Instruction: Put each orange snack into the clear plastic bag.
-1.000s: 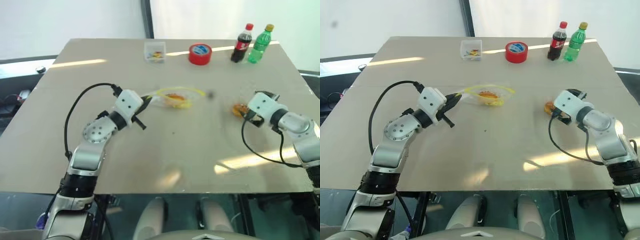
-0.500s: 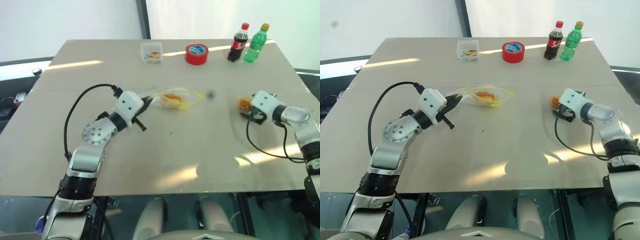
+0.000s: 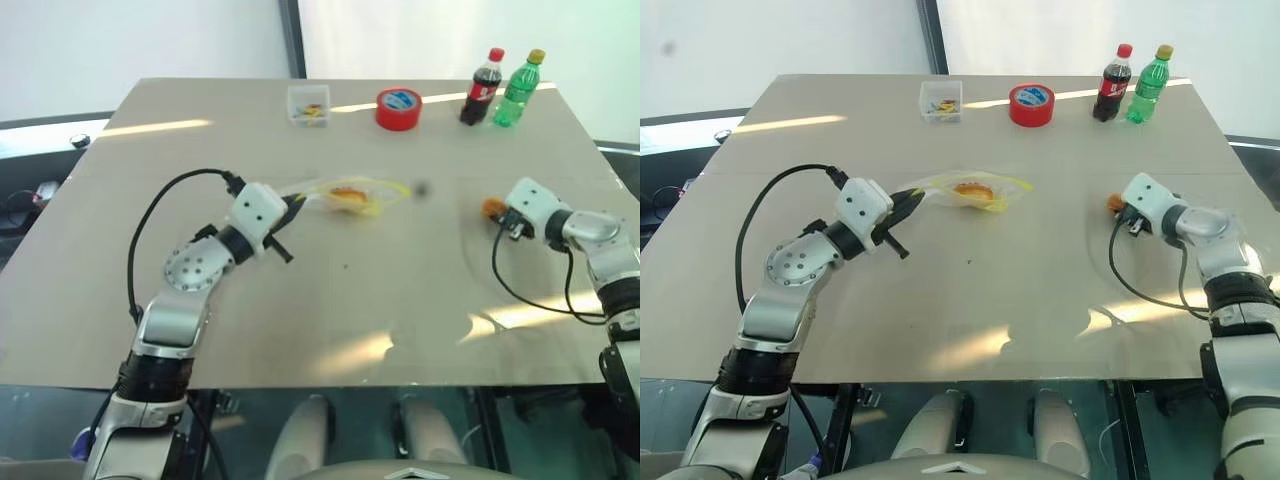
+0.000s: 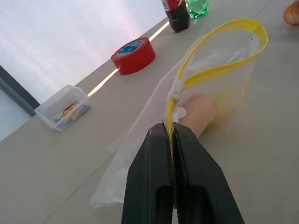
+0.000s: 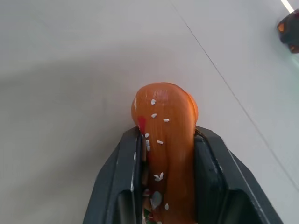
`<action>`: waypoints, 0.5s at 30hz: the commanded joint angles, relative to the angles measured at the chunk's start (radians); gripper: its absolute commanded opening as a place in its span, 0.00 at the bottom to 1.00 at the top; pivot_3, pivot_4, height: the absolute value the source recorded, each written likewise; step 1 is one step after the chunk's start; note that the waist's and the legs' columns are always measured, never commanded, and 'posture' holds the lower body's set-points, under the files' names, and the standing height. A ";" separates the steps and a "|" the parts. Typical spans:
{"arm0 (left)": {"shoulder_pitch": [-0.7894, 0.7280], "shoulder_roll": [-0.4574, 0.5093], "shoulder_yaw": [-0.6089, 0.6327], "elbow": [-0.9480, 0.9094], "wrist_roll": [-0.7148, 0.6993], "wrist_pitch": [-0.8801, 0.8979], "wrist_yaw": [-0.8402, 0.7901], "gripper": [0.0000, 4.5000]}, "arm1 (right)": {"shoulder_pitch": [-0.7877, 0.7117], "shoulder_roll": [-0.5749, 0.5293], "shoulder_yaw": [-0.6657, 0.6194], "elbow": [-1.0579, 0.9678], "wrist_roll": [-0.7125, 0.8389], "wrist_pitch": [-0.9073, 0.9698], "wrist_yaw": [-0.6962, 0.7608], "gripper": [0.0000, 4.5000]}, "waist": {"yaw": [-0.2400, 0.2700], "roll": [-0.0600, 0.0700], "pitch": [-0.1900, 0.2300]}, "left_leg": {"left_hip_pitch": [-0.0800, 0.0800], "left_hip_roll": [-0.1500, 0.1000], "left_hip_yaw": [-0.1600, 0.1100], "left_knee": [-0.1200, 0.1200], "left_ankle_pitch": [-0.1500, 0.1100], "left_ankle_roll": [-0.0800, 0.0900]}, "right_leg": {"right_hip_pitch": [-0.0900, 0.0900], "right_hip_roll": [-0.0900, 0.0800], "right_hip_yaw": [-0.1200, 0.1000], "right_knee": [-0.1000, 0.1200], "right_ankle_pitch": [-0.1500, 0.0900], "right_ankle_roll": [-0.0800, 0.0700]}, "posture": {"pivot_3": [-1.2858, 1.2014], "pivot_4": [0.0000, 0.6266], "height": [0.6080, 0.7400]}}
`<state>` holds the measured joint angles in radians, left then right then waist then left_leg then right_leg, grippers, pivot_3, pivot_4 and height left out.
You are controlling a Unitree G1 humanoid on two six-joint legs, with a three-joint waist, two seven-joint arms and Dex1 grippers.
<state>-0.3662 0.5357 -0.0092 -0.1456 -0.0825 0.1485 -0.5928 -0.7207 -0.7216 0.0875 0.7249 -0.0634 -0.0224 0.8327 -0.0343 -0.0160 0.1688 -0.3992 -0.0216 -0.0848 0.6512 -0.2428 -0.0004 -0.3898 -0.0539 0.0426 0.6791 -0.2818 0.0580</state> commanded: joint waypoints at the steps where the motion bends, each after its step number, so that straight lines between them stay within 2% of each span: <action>1: -0.026 -0.003 0.024 -0.019 -0.015 0.001 0.008 0.00 | 0.078 -0.004 -0.063 -0.362 0.153 0.259 0.087 0.32 | 0.000 0.000 0.000 | 0.000 0.000 0.000 0.000 0.000 0.000 | 0.000 0.000 0.000 0.000 0.000 0.000 | 0.52 0.24 1.00; 5: -0.029 0.000 0.017 -0.020 0.000 -0.014 0.005 0.00 | 0.164 0.037 -0.069 -0.847 0.346 0.551 0.092 0.32 | -0.009 0.001 0.001 | -0.002 0.001 0.001 0.000 0.000 0.000 | -0.004 0.001 0.001 0.001 0.000 0.000 | 0.52 0.24 1.00; 7: -0.026 -0.001 0.012 -0.027 0.001 -0.017 0.003 0.00 | 0.168 0.076 -0.036 -0.991 0.376 0.649 0.051 0.32 | -0.008 0.002 0.001 | -0.002 0.002 0.001 -0.001 0.000 0.000 | -0.004 0.001 0.001 0.001 0.000 0.000 | 0.52 0.24 1.00; 11: -0.006 0.010 -0.014 -0.043 0.029 -0.056 -0.012 0.00 | 0.119 0.162 0.049 -1.090 0.340 0.741 -0.049 0.32 | -0.001 0.001 0.001 | -0.002 0.001 -0.001 0.000 0.000 0.000 | -0.003 0.001 0.000 0.001 0.000 0.000 | 0.52 0.24 1.00; 15: 0.009 0.014 -0.029 -0.059 0.045 -0.084 -0.024 0.00 | 0.065 0.189 0.106 -1.055 0.298 0.741 -0.083 0.32 | 0.014 0.001 0.001 | -0.003 -0.001 -0.001 0.000 0.000 0.000 | -0.003 0.000 -0.001 0.000 0.000 0.000 | 0.52 0.24 1.00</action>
<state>-0.3559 0.5400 -0.0320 -0.1476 -0.0494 0.1010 -0.6103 -0.6144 -0.5354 0.1930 -0.3300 0.2574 0.7232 0.7735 -0.0202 -0.0147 0.1695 -0.4020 -0.0222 -0.0862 0.6512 -0.2428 -0.0005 -0.3933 -0.0542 0.0414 0.6792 -0.2818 0.0580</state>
